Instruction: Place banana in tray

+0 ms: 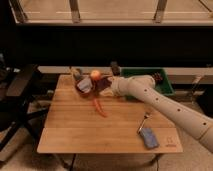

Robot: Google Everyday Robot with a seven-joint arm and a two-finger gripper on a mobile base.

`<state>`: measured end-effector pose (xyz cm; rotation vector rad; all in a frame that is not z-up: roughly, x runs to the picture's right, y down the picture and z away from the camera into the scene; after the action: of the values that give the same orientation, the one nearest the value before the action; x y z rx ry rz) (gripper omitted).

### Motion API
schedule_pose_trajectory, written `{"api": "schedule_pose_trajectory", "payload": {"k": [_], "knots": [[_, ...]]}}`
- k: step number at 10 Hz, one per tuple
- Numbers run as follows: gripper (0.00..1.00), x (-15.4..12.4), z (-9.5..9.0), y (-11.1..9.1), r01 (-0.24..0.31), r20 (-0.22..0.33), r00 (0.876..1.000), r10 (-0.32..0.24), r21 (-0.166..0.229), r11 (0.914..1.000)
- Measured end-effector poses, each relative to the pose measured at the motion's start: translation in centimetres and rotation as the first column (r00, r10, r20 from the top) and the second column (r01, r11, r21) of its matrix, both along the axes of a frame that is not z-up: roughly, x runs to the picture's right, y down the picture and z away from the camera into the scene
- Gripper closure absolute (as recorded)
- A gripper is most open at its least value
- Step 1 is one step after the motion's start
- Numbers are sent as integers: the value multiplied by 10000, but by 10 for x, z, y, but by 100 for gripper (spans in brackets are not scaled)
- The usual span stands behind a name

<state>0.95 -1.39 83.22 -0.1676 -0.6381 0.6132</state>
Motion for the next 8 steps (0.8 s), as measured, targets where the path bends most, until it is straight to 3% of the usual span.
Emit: {"api": "schedule_pose_trajectory", "payload": {"k": [4,6,8], "knots": [[35,-44,13,5,-722,786,9943,714,77,9974],[35,-76,18,-1,-1193,1386,9834,1170,83,9928],[35,-74,18,-2,-1221,1392,9831,1193,116,9925]]}}
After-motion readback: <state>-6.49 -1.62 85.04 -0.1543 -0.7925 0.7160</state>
